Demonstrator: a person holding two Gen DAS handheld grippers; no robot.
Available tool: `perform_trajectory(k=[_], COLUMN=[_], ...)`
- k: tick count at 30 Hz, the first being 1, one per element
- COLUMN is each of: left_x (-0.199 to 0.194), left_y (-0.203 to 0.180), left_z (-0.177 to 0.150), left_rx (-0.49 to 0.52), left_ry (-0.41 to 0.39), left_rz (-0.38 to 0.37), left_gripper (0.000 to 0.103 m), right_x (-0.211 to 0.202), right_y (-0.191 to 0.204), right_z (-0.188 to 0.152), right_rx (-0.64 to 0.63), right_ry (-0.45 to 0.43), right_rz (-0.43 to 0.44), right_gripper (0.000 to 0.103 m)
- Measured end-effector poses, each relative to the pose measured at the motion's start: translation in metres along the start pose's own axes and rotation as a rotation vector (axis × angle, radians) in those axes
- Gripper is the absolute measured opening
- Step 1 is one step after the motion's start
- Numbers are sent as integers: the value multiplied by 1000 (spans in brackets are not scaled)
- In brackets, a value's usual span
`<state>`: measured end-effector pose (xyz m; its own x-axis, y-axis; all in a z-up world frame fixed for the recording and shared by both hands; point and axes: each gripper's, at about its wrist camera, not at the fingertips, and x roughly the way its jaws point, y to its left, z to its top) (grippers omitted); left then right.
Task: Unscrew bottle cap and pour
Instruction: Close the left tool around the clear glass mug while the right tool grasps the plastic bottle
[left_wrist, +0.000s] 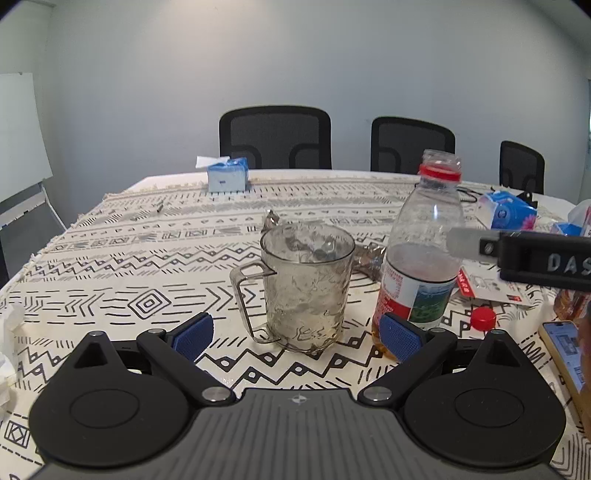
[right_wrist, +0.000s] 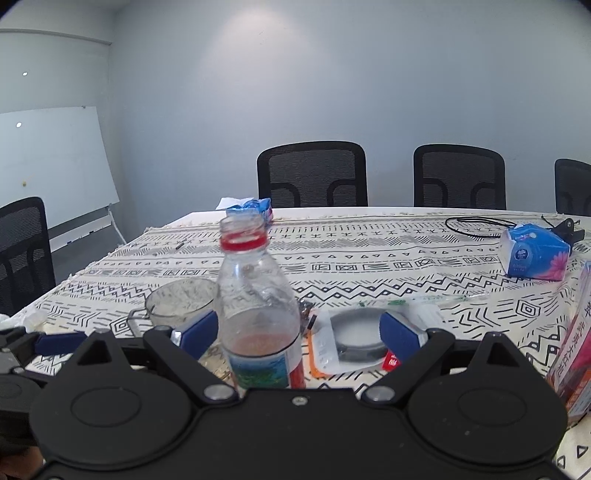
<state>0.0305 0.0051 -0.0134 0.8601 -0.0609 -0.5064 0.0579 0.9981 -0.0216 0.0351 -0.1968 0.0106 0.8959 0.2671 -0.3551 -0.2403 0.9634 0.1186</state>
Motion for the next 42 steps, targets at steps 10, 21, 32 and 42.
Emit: perform_trajectory(k=[10, 21, 32, 42], left_x=[38, 85, 101, 102], left_y=[-6, 13, 12, 17], left_z=[5, 11, 8, 8], left_rx=[126, 67, 52, 62], left_ry=[42, 76, 85, 73], left_rz=[-139, -121, -105, -131], left_gripper=[98, 98, 78, 71], right_x=[9, 38, 55, 46], right_y=[8, 14, 28, 28], right_z=[1, 1, -15, -16], right_rx=[3, 40, -10, -59], right_ry=[13, 40, 16, 12], right_rz=[74, 31, 18, 32], right_gripper=[90, 90, 65, 65])
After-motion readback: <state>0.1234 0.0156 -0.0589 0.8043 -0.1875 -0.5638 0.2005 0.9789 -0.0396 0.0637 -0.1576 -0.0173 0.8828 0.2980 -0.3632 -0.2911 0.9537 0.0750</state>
